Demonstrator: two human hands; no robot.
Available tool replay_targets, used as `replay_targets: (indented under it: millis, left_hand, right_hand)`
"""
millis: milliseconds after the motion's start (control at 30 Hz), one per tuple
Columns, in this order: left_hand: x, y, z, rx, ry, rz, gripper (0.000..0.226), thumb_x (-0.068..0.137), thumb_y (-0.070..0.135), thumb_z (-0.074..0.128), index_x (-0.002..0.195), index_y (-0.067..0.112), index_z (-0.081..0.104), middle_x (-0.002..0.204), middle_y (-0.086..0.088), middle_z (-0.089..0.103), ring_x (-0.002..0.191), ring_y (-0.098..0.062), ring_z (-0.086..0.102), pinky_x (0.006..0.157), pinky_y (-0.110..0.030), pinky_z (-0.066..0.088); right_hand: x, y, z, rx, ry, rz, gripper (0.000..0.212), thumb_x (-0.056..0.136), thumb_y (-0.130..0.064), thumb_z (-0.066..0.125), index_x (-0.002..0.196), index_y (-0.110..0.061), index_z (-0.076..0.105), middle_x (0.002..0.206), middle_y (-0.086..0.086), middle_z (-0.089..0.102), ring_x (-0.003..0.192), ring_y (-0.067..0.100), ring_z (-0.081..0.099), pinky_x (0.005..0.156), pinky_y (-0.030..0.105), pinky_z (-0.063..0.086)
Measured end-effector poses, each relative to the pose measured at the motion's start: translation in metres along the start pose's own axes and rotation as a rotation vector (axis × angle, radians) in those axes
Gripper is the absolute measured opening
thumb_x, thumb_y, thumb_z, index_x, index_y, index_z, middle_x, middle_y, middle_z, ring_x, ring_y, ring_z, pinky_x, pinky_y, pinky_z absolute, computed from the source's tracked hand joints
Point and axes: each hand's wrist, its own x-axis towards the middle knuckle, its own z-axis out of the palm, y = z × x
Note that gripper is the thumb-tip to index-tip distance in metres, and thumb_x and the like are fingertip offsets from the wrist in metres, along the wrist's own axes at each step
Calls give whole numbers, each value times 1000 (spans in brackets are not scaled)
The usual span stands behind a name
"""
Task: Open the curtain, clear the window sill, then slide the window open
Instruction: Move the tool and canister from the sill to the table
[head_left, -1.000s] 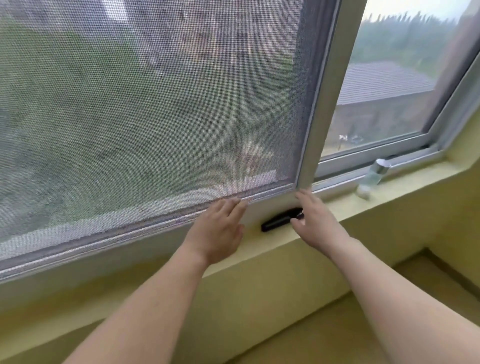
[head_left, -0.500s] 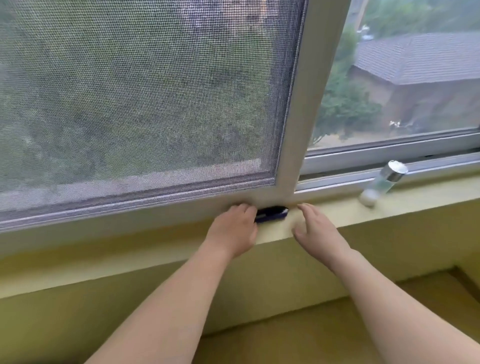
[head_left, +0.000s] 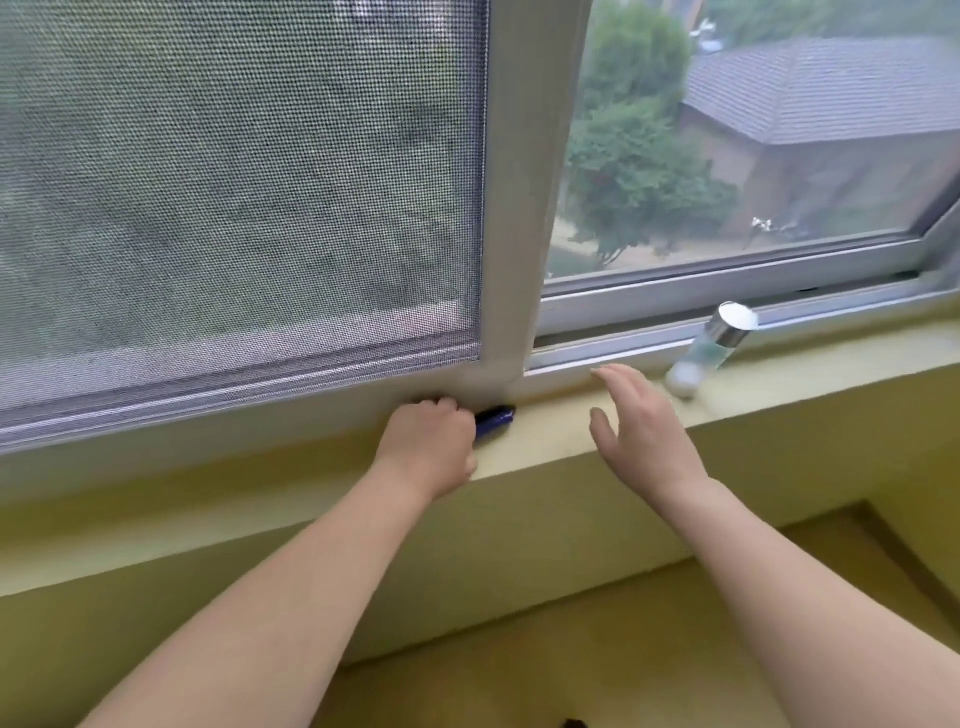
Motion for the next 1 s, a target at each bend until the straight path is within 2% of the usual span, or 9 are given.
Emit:
replay_targets:
  millis: [133, 267, 433, 500, 600, 700, 767, 833, 1000]
  left_hand:
    - [9, 22, -5, 42, 10, -92, 18, 80, 26, 50, 89, 16, 62, 93, -6, 65, 86, -29, 61, 58, -31, 35]
    - [17, 61, 3, 18, 54, -185, 18, 87, 27, 45, 96, 16, 55, 97, -5, 61, 88, -28, 60, 57, -32, 36]
    - [45, 117, -7, -107, 118, -318, 16, 88, 27, 44, 96, 17, 54, 96, -3, 61, 86, -28, 60, 57, -32, 35]
    - [55, 130, -13, -153, 112, -342, 11, 88, 26, 44, 92, 19, 51, 93, -3, 60, 82, -27, 58, 57, -32, 34]
    - [67, 147, -20, -187, 109, -387, 5, 87, 25, 45, 87, 20, 45, 88, -2, 56, 74, -26, 51, 57, -31, 34]
    - [73, 156, -22, -189, 95, -412, 5, 87, 25, 45, 86, 20, 44, 83, 0, 49, 71, -25, 48, 57, -31, 34]
    - [74, 158, -21, -183, 81, -423, 5, 87, 25, 45, 85, 20, 44, 81, 1, 48, 70, -25, 48, 56, -31, 34]
    - [71, 156, -19, -190, 81, -436, 6, 87, 26, 44, 84, 21, 44, 80, 2, 47, 69, -25, 49, 55, -31, 35]
    - [40, 129, -15, -253, 114, -551, 9, 85, 26, 45, 77, 22, 45, 73, 4, 49, 62, -22, 49, 46, -28, 27]
  right_hand:
    - [14, 32, -11, -50, 173, -83, 43, 81, -7, 63, 124, -2, 59, 123, 17, 62, 113, 37, 58, 97, 46, 43]
    - [26, 65, -28, -91, 325, -99, 50, 81, -19, 58, 131, -11, 52, 130, 11, 55, 123, 32, 48, 106, 40, 24]
    - [34, 104, -48, 78, 439, -50, 65, 80, -29, 62, 138, -12, 39, 141, 13, 41, 132, 27, 35, 110, 41, 24]
    - [37, 112, -49, 221, 416, -5, 73, 80, -29, 67, 142, -11, 33, 144, 14, 37, 136, 26, 30, 113, 38, 22]
    - [42, 123, -46, 538, 263, 153, 84, 79, -29, 72, 146, -14, 24, 144, 10, 35, 133, 23, 35, 110, 33, 29]
    - [43, 131, -38, 708, 76, 283, 73, 81, -32, 72, 141, -21, 33, 131, -4, 49, 118, 16, 48, 95, 27, 36]
    - [45, 136, -34, 693, 17, 304, 48, 84, -30, 68, 126, -20, 48, 115, -6, 58, 110, 19, 55, 85, 24, 35]
    - [46, 136, -33, 630, 5, 273, 33, 87, -31, 64, 116, -19, 56, 109, -6, 61, 108, 21, 57, 81, 25, 35]
    - [44, 100, -35, 529, 51, 33, 34, 87, -41, 63, 112, -19, 59, 112, -2, 66, 103, 18, 59, 80, 27, 41]
